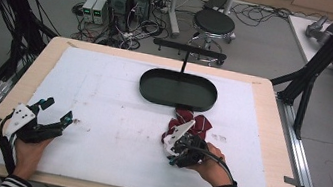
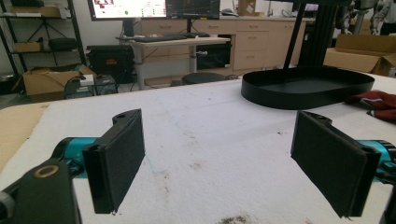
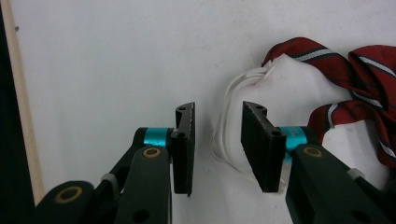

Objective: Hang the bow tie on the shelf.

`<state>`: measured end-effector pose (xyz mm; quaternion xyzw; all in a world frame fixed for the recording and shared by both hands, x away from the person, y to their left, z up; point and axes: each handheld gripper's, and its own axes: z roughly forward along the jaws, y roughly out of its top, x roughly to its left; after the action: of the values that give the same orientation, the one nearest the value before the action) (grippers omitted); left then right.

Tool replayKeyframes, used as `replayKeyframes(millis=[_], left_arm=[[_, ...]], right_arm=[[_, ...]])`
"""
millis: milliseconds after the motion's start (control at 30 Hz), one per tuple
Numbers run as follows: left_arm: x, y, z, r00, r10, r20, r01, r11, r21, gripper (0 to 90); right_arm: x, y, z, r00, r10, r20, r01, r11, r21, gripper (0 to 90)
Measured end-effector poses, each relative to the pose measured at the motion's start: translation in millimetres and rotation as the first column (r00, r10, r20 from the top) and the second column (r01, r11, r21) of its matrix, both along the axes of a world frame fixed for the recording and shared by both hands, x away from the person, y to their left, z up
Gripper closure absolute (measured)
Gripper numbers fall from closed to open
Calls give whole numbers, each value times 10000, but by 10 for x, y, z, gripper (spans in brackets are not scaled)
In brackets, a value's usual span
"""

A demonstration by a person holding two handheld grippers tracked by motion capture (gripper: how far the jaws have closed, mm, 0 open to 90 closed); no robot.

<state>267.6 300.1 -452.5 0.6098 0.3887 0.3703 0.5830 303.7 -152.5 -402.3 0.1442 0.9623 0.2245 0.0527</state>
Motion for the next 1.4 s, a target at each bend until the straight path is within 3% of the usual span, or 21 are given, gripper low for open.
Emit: replayKeyframes(millis=[167,800,933,1233,1400], left_arm=[[0,-1,0,10000,7,8,-7,10000,-2,178],[0,2,-1,10000,40,-9,-40,10000,-32,176],[0,2,0,10000,42,-10,-42,10000,-14,174],[0,2,0,10000,47,-19,-47,10000,-9,174],[0,3,0,10000,48,-23,-48,10000,-16,174]], right_arm=[[5,26,-18,10000,58,56,-56,9994,-347,656],[40,69,-82,9999,57,-105,-65,9969,-786,694],[49,76,-98,9999,121,-95,-130,9950,-989,741],[48,86,-97,9994,154,-297,-182,9952,-962,855],[53,83,-99,9993,25,-360,-55,9963,-852,866]])
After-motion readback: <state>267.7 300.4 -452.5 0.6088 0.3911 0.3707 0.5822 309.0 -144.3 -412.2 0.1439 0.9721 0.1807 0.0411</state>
